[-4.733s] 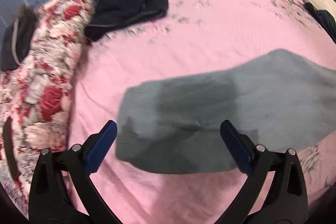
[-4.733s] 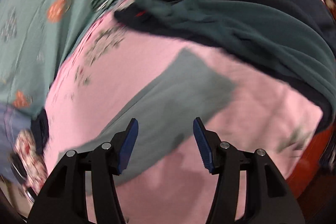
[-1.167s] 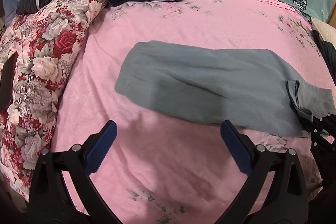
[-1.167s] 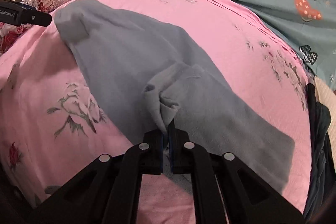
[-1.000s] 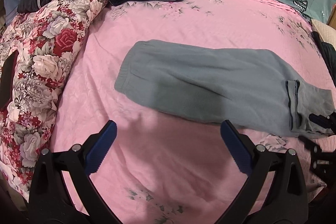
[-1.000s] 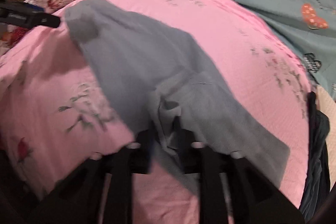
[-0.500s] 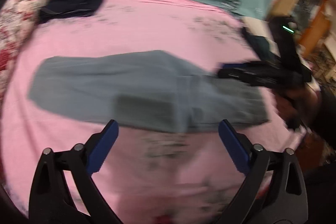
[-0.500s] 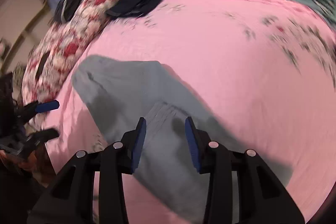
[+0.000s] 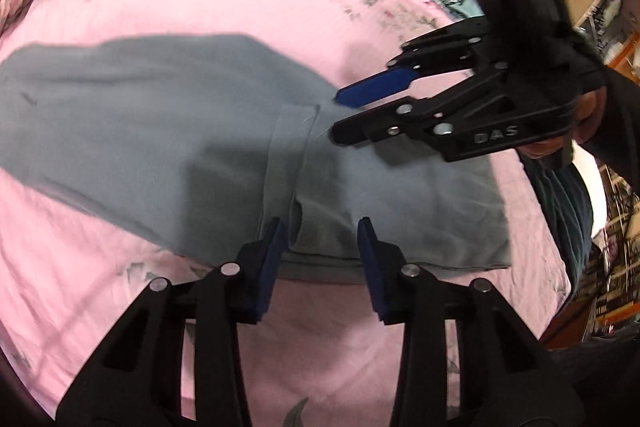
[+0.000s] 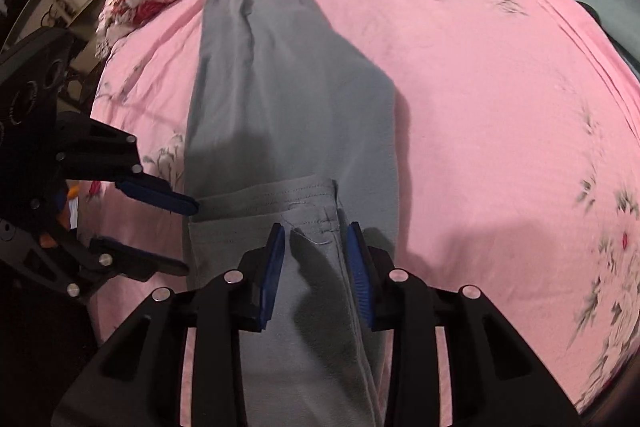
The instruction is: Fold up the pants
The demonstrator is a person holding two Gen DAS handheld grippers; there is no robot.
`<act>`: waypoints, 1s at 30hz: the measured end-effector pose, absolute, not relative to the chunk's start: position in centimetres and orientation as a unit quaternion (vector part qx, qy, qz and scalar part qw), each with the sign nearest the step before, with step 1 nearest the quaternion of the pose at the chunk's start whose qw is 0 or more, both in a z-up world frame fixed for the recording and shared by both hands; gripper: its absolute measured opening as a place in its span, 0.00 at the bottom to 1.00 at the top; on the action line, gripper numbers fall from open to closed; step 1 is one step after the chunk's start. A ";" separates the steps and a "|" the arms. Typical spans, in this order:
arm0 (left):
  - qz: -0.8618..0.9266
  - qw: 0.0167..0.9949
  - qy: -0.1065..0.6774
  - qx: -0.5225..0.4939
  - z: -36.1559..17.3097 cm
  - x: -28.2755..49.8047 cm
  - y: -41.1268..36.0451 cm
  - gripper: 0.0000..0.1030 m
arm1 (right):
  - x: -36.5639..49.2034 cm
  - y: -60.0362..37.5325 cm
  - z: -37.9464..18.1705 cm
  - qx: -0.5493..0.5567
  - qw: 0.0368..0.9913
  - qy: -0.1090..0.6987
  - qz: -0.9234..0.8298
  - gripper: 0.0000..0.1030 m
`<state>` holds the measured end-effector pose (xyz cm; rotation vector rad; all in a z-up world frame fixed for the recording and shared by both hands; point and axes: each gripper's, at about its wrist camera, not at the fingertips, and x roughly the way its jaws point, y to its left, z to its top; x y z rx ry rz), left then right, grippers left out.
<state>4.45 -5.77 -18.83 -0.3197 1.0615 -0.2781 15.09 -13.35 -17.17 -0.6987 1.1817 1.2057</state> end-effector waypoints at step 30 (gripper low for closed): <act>-0.080 0.839 0.508 -0.179 -19.9 3.3 -2.5 0.17 | 15.5 -11.2 -18.9 -0.320 0.620 0.480 0.533 0.11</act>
